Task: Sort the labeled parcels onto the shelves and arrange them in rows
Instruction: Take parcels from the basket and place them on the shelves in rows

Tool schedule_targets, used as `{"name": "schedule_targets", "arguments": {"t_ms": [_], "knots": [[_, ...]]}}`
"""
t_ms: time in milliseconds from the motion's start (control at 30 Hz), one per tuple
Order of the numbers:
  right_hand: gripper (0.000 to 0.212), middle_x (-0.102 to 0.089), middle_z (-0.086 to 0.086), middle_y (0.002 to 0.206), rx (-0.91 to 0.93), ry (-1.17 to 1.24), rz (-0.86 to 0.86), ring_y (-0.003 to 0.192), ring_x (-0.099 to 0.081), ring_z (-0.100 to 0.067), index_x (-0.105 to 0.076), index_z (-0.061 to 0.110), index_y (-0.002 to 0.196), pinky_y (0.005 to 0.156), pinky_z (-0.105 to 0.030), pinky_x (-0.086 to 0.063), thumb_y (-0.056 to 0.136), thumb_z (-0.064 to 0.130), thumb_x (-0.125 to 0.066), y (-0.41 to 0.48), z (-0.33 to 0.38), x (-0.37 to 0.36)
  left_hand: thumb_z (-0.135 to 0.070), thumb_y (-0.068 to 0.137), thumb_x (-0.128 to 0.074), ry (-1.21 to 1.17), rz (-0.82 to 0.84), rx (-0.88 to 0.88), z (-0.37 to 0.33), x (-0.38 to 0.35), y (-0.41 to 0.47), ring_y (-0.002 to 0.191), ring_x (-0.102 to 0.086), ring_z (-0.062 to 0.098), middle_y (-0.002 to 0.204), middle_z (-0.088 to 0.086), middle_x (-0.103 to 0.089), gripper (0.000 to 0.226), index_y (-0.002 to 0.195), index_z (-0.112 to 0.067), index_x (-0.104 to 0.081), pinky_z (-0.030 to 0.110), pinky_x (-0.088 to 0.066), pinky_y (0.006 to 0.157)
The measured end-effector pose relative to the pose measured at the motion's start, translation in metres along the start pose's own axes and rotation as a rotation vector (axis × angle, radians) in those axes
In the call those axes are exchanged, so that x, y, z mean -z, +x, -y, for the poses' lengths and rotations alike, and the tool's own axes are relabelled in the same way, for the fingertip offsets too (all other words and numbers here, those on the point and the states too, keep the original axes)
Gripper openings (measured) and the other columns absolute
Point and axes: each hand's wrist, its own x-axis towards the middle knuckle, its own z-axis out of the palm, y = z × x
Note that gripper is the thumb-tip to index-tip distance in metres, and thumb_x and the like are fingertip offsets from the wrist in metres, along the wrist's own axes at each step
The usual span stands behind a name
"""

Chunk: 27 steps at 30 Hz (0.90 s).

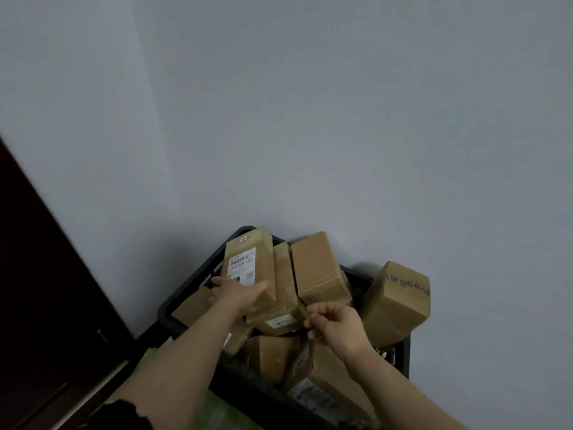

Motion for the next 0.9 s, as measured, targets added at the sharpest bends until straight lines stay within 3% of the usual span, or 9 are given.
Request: {"name": "schedule_targets", "arguments": {"t_ms": [167, 267, 333, 400, 467, 533, 600, 733, 900], "knots": [[0.019, -0.064, -0.005, 0.078, 0.013, -0.003, 0.1, 0.06, -0.056, -0.011, -0.061, 0.003, 0.111, 0.053, -0.019, -0.047, 0.096, 0.005, -0.051, 0.02, 0.003, 0.009, -0.062, 0.059, -0.073, -0.063, -0.024, -0.011, -0.006, 0.0, -0.026, 0.133, -0.031, 0.039, 0.148, 0.019, -0.025, 0.137, 0.149, -0.006, 0.013, 0.052, -0.037, 0.106], [0.046, -0.064, -0.009, 0.112, 0.008, 0.088, 0.198, 0.095, -0.063, -0.02, -0.051, 0.009, 0.131, 0.078, -0.032, -0.055, 0.09, 0.025, -0.064, 0.023, 0.012, 0.013, -0.059, 0.061, -0.077, -0.041, -0.084, -0.095, 0.0, -0.003, -0.067, 0.141, -0.019, 0.035, 0.155, 0.014, -0.011, 0.133, 0.152, -0.014, 0.009, 0.048, -0.03, 0.112], [0.051, -0.061, -0.006, 0.118, -0.002, 0.193, 0.273, 0.103, -0.062, -0.023, -0.051, 0.018, 0.125, 0.081, -0.038, -0.056, 0.082, 0.037, -0.071, 0.02, 0.02, 0.009, -0.065, 0.057, -0.075, 0.059, -0.107, -0.18, 0.006, -0.007, -0.096, 0.145, -0.008, 0.032, 0.158, 0.009, -0.004, 0.135, 0.152, -0.018, 0.009, 0.051, -0.023, 0.115], [0.041, -0.065, -0.003, 0.108, 0.017, 0.269, 0.367, 0.094, -0.065, -0.023, -0.054, 0.019, 0.112, 0.074, -0.041, -0.058, 0.079, 0.029, -0.074, 0.008, 0.031, 0.005, -0.07, 0.05, -0.075, 0.147, -0.191, -0.261, 0.012, -0.01, -0.133, 0.144, -0.006, 0.029, 0.156, 0.004, -0.006, 0.141, 0.152, -0.018, 0.009, 0.05, -0.021, 0.115], [0.042, -0.066, -0.005, 0.11, 0.059, 0.29, 0.396, 0.094, -0.065, -0.025, -0.055, 0.018, 0.115, 0.08, -0.048, -0.057, 0.078, 0.017, -0.075, -0.004, 0.035, 0.002, -0.064, 0.049, -0.081, 0.105, -0.277, -0.269, 0.019, -0.006, -0.168, 0.142, -0.006, 0.027, 0.15, 0.001, -0.009, 0.144, 0.152, -0.016, 0.006, 0.045, -0.019, 0.117], [0.037, -0.067, -0.006, 0.109, 0.094, 0.309, 0.47, 0.095, -0.065, -0.027, -0.058, 0.02, 0.11, 0.081, -0.048, -0.056, 0.079, 0.006, -0.072, -0.02, 0.042, 0.003, -0.057, 0.05, -0.085, -0.074, -0.33, -0.277, 0.034, 0.007, -0.191, 0.138, -0.016, 0.022, 0.14, 0.001, -0.022, 0.125, 0.149, -0.021, -0.019, 0.043, -0.023, 0.117], [0.04, -0.068, -0.009, 0.107, 0.09, 0.344, 0.612, 0.096, -0.066, -0.032, -0.061, 0.017, 0.111, 0.083, -0.05, -0.055, 0.078, -0.003, -0.069, -0.034, 0.047, 0.005, -0.051, 0.057, -0.084, -0.315, -0.343, -0.296, 0.048, 0.026, -0.213, 0.126, -0.041, 0.016, 0.132, -0.001, -0.04, 0.083, 0.129, -0.029, -0.049, 0.037, -0.04, 0.107], [0.051, -0.071, -0.009, 0.109, 0.165, 0.27, 0.817, 0.102, -0.066, -0.034, -0.063, 0.017, 0.12, 0.09, -0.053, -0.052, 0.076, -0.007, -0.067, -0.064, 0.055, -0.006, -0.017, 0.082, -0.073, -0.709, -0.312, -0.25, 0.069, 0.06, -0.257, 0.097, -0.069, 0.02, 0.113, 0.004, -0.07, 0.047, 0.126, -0.011, -0.058, 0.029, -0.054, 0.081], [0.042, -0.075, -0.004, 0.095, 0.247, 0.24, 0.932, 0.08, -0.072, -0.02, -0.064, 0.016, 0.108, 0.059, -0.027, -0.056, 0.079, -0.014, -0.062, -0.104, 0.063, -0.025, -0.001, 0.08, -0.07, -0.822, -0.354, -0.268, 0.093, 0.08, -0.31, 0.091, -0.071, 0.023, 0.102, 0.01, -0.073, 0.034, 0.113, -0.005, -0.064, 0.028, -0.056, 0.071]]}}
